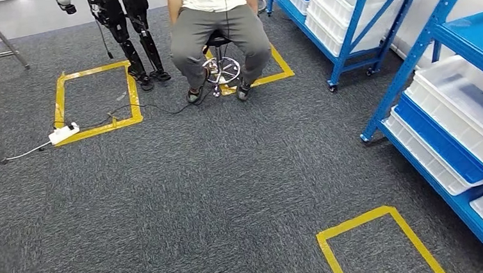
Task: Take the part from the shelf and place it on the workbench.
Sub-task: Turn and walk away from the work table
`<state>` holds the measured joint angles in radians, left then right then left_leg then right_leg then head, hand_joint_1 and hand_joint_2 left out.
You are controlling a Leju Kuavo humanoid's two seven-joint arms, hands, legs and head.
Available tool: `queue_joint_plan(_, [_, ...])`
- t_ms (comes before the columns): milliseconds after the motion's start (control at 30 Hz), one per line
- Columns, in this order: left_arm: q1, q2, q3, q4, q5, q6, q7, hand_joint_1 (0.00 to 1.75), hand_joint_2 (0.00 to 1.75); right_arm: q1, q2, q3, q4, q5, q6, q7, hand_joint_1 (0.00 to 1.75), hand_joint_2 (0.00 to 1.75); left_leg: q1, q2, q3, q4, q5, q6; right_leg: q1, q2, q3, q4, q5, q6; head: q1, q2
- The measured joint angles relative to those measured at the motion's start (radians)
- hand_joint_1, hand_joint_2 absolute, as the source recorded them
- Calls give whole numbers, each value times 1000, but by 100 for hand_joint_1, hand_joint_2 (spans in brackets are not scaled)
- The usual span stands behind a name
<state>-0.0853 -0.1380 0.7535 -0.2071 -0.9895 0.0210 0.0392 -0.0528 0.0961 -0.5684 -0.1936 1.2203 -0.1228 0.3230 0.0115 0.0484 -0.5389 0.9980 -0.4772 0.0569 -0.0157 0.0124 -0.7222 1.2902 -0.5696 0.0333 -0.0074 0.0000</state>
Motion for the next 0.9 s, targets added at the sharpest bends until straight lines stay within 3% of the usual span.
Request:
queue_joint_plan(33, [0,0,0,0,0,0,0,0,0,1,0,0,0,0,0,0,0,0,0,14,0,0,-1,-1,-3,-5,17,-24,13,11,1,0])
queue_joint_plan(67, [0,-1,0,0,-1,0,1,0,0,2,-2,0,0,1,0,0,0,0,1,28,1,1,-2,-4,-8,-17,54,-86,35,23,2,0])
queue_joint_plan(133, [0,-1,0,0,-3,0,2,0,0,1,-2,0,0,3,0,0,0,0,-2,52,7,3,-8,-15,-11,-69,136,-228,79,35,4,0])
queue_joint_plan(200, [-2,0,0,0,-7,0,3,0,0,-2,-1,0,0,6,0,0,0,0,-7,72,16,5,-15,-30,-8,-95,166,-284,96,24,-1,0])
queue_joint_plan(267, [-7,0,0,0,-13,-2,5,0,0,-1,-1,0,0,8,0,1,0,0,-3,91,25,4,-21,-43,-6,-71,164,-284,100,6,-7,0])
queue_joint_plan(300, [-10,0,0,0,-15,-2,6,0,0,0,-1,0,0,9,0,1,0,0,2,81,27,10,-29,-50,-7,-59,166,-286,101,-1,-8,0])
queue_joint_plan(333, [-12,-1,0,0,-17,-3,6,0,0,0,-2,0,0,9,0,2,0,0,7,58,22,29,-47,-56,-10,-47,168,-287,104,-11,-9,0])
queue_joint_plan(400, [-12,-1,0,0,-18,-3,9,0,0,-2,-1,0,0,9,0,3,0,0,12,-13,-21,132,-113,-62,-11,-22,168,-288,110,-25,-13,0])
queue_joint_plan(433, [-11,-1,0,0,-18,-3,11,0,0,-3,-1,0,0,10,0,3,0,0,12,-35,-54,202,-147,-62,-9,-8,166,-287,112,-31,-13,0])
queue_joint_plan(467, [-9,-1,0,0,-19,-3,13,0,0,-3,0,0,0,10,0,3,0,0,12,-45,-84,261,-168,-62,-5,8,165,-287,113,-33,-13,0])
queue_joint_plan(500, [-8,-1,0,0,-19,-4,14,0,0,-3,0,0,0,10,0,3,0,0,12,-49,-102,290,-168,-60,-3,24,165,-287,114,-34,-13,0])
queue_joint_plan(533, [-7,-1,0,1,-19,-4,15,0,0,-2,0,0,0,10,0,3,0,0,12,-51,-103,280,-146,-58,-1,40,166,-286,114,-35,-13,0])
queue_joint_plan(567, [-6,0,0,1,-19,-4,16,0,0,-2,0,0,0,10,0,3,0,0,12,-57,-86,234,-110,-54,0,56,167,-286,115,-35,-13,0])
queue_joint_plan(633, [-6,1,0,0,-20,-3,17,0,0,-3,1,0,0,11,0,3,0,0,12,-103,-31,100,-36,-42,3,84,167,-284,115,-33,-13,0])
queue_joint_plan(700, [-7,3,0,0,-20,-4,17,0,0,-4,4,0,0,11,0,3,0,0,10,-138,-2,27,-12,-34,5,106,161,-283,117,-26,-12,0])
queue_joint_plan(767, [-10,3,0,0,-20,-4,18,0,0,-2,4,0,0,10,0,3,0,0,4,-124,1,16,-10,-27,3,126,150,-287,123,-12,-13,0])
queue_joint_plan(800, [-12,2,0,0,-20,-4,18,0,0,0,4,0,0,10,0,3,0,0,4,-112,4,8,-4,-22,3,119,144,-283,124,-7,-12,0])
queue_joint_plan(833, [-12,1,0,0,-20,-4,19,0,0,0,4,0,0,9,0,3,0,0,5,-98,7,-1,2,-16,4,96,132,-268,116,-4,-11,0])
queue_joint_plan(900, [-10,0,0,0,-21,-5,19,0,0,-2,3,0,0,9,0,3,0,0,8,-73,10,-15,11,-7,6,37,103,-214,83,-7,-6,0])
